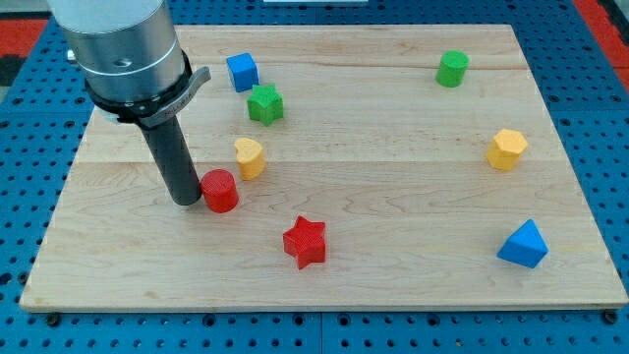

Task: Push the red star towards top

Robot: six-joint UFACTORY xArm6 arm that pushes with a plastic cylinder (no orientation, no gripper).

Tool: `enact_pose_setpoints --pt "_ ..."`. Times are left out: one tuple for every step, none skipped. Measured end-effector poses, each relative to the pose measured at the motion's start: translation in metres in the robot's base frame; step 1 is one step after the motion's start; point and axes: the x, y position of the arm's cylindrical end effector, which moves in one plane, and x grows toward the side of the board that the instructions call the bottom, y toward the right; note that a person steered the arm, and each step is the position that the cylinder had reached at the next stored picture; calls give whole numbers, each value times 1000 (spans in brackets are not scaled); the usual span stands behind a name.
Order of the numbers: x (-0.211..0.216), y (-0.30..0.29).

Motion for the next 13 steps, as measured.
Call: enact_pose_setpoints --pt "0 15" --pt "0 15" --pt "0 15" --pt "17 15" --pt "99 15" --pt "122 16" --pt "123 40" --pt "113 124" --pt "95 179" --pt "91 181" --pt "91 180" --pt "92 157" --pt "100 148"
